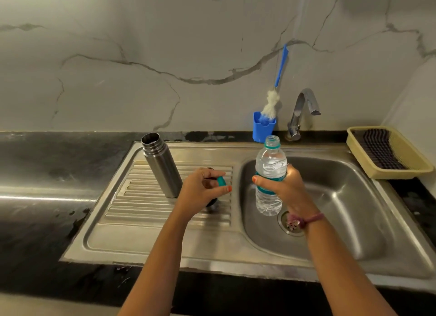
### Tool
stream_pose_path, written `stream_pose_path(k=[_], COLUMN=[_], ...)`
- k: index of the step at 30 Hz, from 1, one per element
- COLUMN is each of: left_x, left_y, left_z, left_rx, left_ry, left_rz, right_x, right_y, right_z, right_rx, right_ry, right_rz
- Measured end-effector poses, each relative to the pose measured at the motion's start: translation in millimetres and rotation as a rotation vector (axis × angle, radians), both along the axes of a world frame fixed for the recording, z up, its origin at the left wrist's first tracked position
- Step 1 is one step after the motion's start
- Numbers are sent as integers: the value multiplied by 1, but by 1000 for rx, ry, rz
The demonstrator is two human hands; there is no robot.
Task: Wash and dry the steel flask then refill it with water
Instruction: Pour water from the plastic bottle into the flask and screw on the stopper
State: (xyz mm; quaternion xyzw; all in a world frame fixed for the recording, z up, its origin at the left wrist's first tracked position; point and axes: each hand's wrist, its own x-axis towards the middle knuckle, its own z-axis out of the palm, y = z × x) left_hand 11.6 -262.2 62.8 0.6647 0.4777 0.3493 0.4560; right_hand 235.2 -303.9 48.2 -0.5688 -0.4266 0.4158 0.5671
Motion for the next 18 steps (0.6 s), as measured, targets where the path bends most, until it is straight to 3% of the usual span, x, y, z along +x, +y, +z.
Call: stream_pose_path(k=[4,9,18], left_x=[-19,-40,-55], left_y=[-3,-12,-24], left_z=[-39,-79,-121], left_rx=[140,63,-18], left_ry=[281,470,529], left_rz=[-65,-200,-300], right_x=[-5,-13,-26], right_y=[2,3,-5], right_z=[-8,-20,-41], right_rx=[12,15,14], right_ry=[-22,-30,-90], right_rz=[-15,-50,-107])
